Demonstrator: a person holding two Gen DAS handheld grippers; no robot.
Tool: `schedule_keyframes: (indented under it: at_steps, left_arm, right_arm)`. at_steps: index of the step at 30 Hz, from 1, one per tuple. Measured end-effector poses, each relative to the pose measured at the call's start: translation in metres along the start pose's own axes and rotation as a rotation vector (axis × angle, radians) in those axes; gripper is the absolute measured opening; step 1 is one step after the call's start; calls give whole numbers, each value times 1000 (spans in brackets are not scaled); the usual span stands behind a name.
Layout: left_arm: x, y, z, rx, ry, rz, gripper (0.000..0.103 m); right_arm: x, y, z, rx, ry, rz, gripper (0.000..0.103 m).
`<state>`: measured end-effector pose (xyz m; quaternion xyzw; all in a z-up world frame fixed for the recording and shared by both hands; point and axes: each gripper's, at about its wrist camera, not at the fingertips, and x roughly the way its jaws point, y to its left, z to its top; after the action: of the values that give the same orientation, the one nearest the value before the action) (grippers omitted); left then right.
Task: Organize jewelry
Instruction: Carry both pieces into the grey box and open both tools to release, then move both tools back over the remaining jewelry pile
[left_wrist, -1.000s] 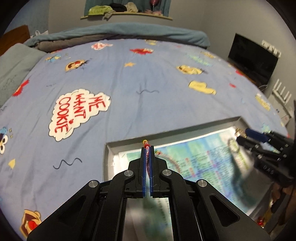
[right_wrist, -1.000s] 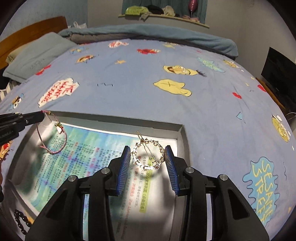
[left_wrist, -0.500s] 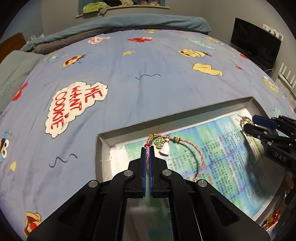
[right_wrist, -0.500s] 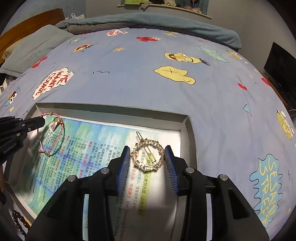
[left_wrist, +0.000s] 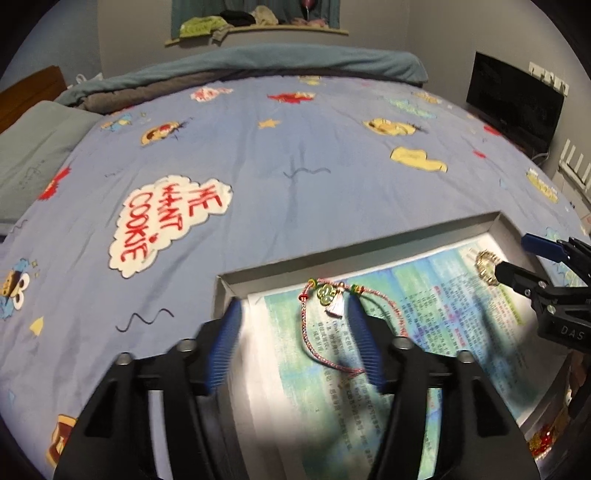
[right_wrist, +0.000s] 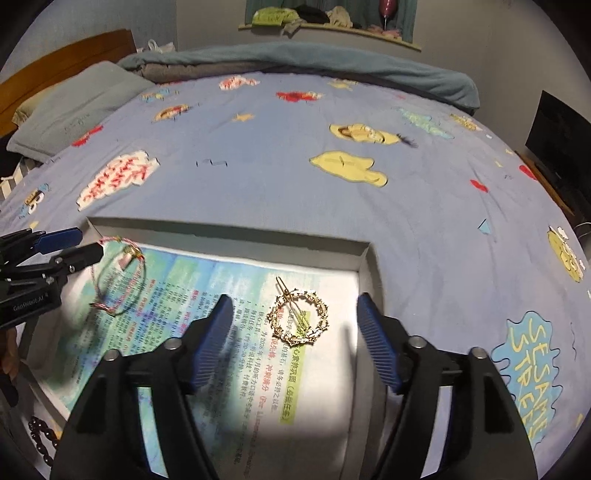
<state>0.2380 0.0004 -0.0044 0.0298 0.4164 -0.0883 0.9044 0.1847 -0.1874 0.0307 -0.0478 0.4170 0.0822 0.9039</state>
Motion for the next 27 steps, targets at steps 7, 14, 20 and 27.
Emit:
schedule_keyframes:
  at_steps: [7,14,20,27]
  left_arm:
    - [-26,5,3,-65,-52,1,88]
    - [-59,-3,-1,-43,-110,17,92]
    - [-93,-10,-10,-16,-153,15,93]
    - [-125,-12,-28,-15,-171,-2,93]
  right_arm:
    - [-34,-10,1,43,-86,16,97]
    - [-65,-20,-4,80,-124,23,97]
    - [-89,-28,-12,100,-139,3,97]
    - [-119,-33,-29,119,-149,3,97]
